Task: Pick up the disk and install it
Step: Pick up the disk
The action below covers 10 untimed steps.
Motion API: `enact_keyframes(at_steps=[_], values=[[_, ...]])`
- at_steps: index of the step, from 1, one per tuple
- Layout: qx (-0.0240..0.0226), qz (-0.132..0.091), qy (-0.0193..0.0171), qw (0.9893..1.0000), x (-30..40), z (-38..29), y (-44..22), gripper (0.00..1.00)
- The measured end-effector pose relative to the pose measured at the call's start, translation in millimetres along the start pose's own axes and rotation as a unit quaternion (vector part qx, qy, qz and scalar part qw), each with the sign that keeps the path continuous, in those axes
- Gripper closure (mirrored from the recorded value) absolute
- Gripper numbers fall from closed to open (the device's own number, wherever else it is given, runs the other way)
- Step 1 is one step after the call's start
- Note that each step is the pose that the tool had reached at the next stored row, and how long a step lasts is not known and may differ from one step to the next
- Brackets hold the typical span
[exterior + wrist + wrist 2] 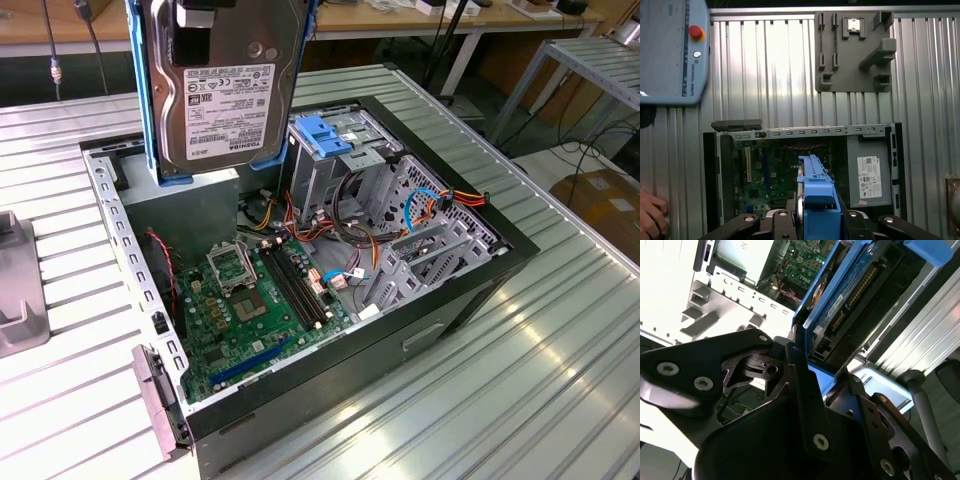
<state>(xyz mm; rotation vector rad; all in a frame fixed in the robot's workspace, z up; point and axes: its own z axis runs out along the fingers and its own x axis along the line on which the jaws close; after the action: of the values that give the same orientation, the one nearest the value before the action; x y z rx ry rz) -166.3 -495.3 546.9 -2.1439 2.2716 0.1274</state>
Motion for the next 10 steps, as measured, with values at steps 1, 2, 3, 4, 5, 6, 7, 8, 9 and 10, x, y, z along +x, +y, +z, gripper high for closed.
enact_keyframes(at_steps=[1, 2, 3, 4, 5, 6, 7, 8, 9, 10], values=[[0.0000, 0.000, 0.0000, 1.0000, 0.4, 0.0, -0.3, 0.63], [0.0000, 0.000, 0.0000, 1.0000, 1.0, -0.1, -0.7, 0.63], [0.0000, 0.000, 0.0000, 1.0000, 1.4, -0.1, -1.0, 0.63], [0.0000, 0.000, 0.0000, 1.0000, 1.7, -0.2, -1.3, 0.63], [0.0000, 0.000, 0.0000, 1.0000, 2.0, -0.2, -1.4, 0.63], [0.0000, 0.000, 0.0000, 1.0000, 2.3, -0.2, -1.5, 0.63], [0.0000, 0.000, 0.0000, 1.0000, 2.6, -0.2, -1.7, 0.63], [0.0000, 0.000, 0.0000, 1.0000, 2.8, -0.3, -1.8, 0.63], [0.0000, 0.000, 0.0000, 1.0000, 3.1, -0.3, -1.9, 0.63], [0.0000, 0.000, 0.0000, 1.0000, 3.4, -0.3, -2.1, 0.63]])
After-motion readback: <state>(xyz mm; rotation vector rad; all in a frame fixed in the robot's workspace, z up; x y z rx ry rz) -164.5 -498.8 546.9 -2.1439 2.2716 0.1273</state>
